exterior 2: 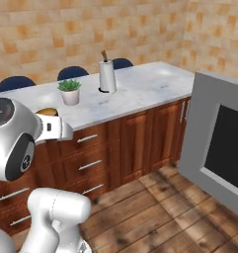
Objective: Pick the cup of tea, navigate to the dining table, and place it on the saucer.
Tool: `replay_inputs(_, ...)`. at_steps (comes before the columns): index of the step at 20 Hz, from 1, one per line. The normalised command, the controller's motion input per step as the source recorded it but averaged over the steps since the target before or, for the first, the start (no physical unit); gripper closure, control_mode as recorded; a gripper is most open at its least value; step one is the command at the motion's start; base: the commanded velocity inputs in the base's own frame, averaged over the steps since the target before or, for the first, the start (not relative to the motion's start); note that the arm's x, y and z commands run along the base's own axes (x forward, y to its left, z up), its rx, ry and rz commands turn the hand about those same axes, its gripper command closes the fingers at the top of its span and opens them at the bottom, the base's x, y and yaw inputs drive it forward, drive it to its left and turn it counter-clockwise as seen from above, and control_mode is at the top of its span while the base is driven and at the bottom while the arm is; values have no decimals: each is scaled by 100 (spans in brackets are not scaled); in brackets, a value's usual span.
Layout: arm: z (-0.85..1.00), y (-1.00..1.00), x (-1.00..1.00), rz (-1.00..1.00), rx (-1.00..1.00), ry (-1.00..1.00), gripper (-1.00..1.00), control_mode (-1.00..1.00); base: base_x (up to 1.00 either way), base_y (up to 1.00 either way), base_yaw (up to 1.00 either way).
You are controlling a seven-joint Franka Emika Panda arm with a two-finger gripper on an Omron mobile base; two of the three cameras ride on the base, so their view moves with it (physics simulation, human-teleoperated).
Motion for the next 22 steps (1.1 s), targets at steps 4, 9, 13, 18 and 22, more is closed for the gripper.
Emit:
replay_inputs(4,0,0,0,0,0,0,100,100,58,-1,-17)
replay_inputs(9,0,0,0,0,0,0,100,100,20,26,-62)
replay_inputs(13,0,0,0,0,0,0,100,100,53,46,-77)
replay_inputs(18,0,0,0,0,0,0,100,100,65,61,-69)
replay_inputs(22,0,0,0,0,0,0,100,100,82,25,-35)
